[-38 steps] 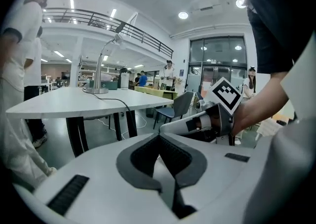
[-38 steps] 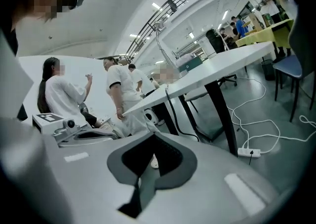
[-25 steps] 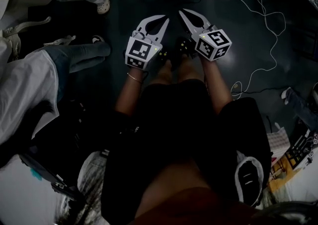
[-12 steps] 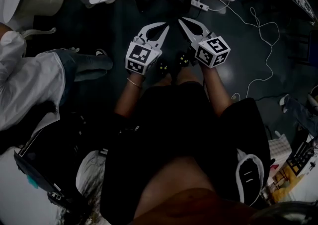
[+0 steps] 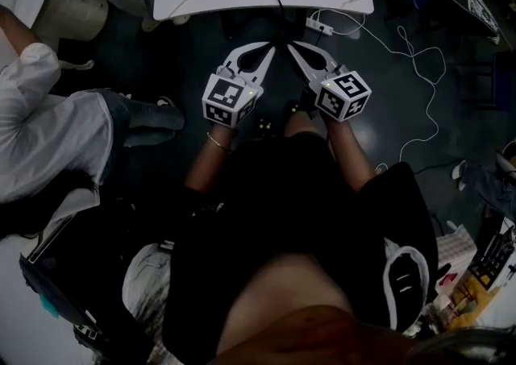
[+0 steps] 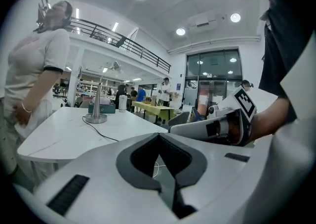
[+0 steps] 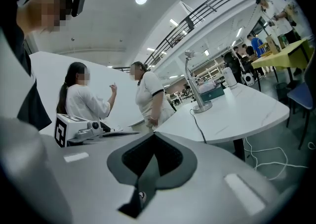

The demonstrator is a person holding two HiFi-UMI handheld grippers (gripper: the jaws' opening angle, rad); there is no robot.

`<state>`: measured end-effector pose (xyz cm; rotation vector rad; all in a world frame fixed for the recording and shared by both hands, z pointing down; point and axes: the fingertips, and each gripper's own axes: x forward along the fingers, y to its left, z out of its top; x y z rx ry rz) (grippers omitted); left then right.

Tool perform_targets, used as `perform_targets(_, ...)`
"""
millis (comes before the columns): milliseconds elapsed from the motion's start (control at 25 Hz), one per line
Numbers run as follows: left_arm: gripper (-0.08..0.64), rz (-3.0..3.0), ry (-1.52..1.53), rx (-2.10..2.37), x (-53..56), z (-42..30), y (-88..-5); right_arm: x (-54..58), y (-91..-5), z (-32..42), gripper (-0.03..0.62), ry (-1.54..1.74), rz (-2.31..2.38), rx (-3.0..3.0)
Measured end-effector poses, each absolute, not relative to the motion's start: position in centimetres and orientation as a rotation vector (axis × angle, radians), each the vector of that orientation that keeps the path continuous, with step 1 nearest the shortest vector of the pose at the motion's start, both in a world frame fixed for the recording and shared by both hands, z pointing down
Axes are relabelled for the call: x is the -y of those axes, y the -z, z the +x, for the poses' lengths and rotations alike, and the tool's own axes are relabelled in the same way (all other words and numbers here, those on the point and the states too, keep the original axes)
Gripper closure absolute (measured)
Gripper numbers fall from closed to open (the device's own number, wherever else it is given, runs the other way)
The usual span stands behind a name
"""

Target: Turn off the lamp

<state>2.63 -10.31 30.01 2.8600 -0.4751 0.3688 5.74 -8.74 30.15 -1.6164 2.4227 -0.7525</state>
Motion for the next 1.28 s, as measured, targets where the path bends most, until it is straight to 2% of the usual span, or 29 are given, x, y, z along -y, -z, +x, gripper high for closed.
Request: perform_targets(1280,0.554,2.893,-0.350,0.414,8.4,1.5,-27.7,6.6,-25.0,4.6,0.592,0.606,-1.611,-2.389)
